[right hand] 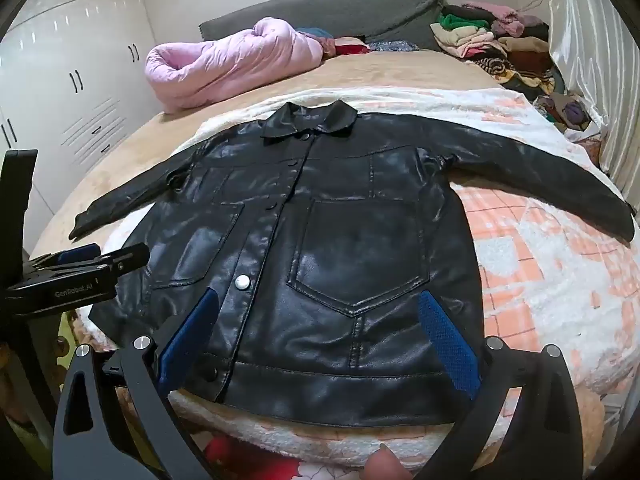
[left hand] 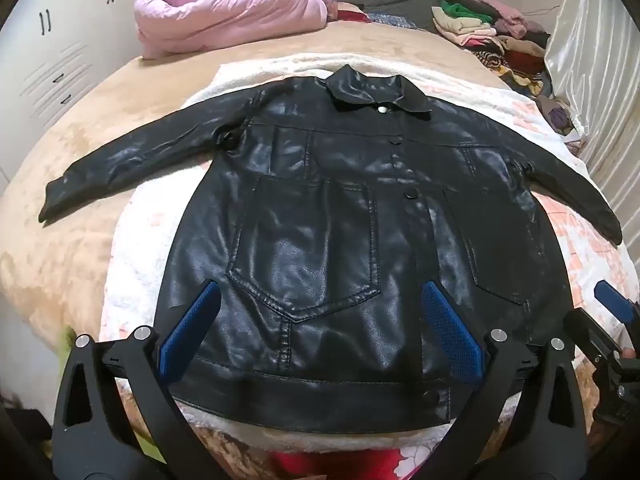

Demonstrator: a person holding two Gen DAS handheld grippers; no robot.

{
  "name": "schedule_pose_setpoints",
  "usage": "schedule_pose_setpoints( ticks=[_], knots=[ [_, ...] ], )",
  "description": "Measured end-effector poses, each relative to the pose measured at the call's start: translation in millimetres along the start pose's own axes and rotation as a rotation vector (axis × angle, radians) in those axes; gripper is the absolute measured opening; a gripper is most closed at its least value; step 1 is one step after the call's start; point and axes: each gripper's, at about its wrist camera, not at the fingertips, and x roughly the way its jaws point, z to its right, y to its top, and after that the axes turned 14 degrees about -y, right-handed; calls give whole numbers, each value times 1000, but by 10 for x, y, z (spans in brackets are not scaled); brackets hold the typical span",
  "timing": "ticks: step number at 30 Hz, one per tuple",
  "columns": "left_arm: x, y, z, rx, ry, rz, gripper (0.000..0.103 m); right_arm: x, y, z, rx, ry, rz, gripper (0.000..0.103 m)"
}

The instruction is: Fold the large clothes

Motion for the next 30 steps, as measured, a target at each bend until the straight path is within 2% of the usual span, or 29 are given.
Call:
schedule_pose_setpoints(
  ticks=[13,30],
  knots=[
    [-13,3,0,-1,-33,-6,94,-10,-11,-38,-7,17,8,99],
    [-17,8,70,14,-35,1,94,3,-13,-47,-18,17,5,99]
  ],
)
